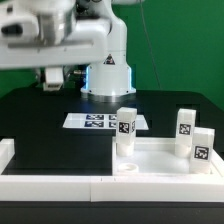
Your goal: Assemble square table
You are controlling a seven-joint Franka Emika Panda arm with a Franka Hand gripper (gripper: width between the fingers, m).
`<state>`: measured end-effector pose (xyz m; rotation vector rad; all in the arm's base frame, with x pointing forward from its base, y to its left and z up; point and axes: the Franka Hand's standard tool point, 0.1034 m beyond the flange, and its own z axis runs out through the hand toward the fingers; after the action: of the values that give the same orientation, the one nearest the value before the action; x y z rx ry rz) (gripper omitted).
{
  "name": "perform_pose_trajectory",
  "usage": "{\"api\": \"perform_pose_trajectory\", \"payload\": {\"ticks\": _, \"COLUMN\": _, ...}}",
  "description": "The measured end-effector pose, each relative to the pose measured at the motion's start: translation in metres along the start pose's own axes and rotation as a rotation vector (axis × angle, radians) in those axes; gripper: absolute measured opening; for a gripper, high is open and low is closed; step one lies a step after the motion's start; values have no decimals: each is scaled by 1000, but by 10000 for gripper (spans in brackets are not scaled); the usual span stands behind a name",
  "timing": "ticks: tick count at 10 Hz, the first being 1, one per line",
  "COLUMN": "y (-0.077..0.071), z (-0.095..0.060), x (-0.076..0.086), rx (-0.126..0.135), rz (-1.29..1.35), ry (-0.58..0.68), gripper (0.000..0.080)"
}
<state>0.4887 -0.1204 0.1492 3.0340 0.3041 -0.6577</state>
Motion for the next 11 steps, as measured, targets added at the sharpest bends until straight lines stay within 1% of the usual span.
{"api": "perform_pose_trajectory", "payload": {"ticks": 1, "y": 0, "z": -7, "x": 5, "rx": -14, "rz": -38, "ry": 52, "gripper": 287}}
{"api": "perform_pose_trajectory", "payload": {"ticks": 2, "y": 4, "z": -5, "x": 6, "rx": -23, "rz": -29, "ry": 138, "gripper": 287}}
{"api": "perform_pose_trajectory", "payload": {"ticks": 3, "y": 4, "z": -3, "x": 4, "rx": -25, "rz": -26, "ry": 173, "gripper": 287}}
{"api": "perform_pose_trajectory", "payload": {"ticks": 4, "y": 7, "z": -5, "x": 9, "rx": -38, "rz": -34, "ry": 252, "gripper": 287}}
{"api": "perform_pose_trajectory", "payload": {"ticks": 5, "y": 8, "z": -4, "x": 10, "rx": -48, "rz": -33, "ry": 330, "gripper": 287}}
{"api": "perform_pose_trajectory", "payload": {"ticks": 6, "y": 1, "z": 1, "x": 12, "rx": -50, "rz": -8, "ry": 394, "gripper": 287}}
{"api": "perform_pose_trajectory", "payload": {"ticks": 7, "y": -14, "z": -1, "x": 20, "rx": -48, "rz": -3, "ry": 426, "gripper": 287}}
{"api": "perform_pose_trajectory", "payload": {"ticks": 9, "y": -40, "z": -16, "x": 57, "rx": -66, "rz": 34, "ry": 564, "gripper": 287}}
{"api": "perform_pose_trajectory", "payload": {"ticks": 10, "y": -56, "z": -25, "x": 72, "rx": -60, "rz": 54, "ry": 586, "gripper": 287}}
{"api": "perform_pose_trajectory", "payload": {"ticks": 11, "y": -72, "z": -43, "x": 92, "rx": -52, "rz": 109, "ry": 640, "gripper": 287}}
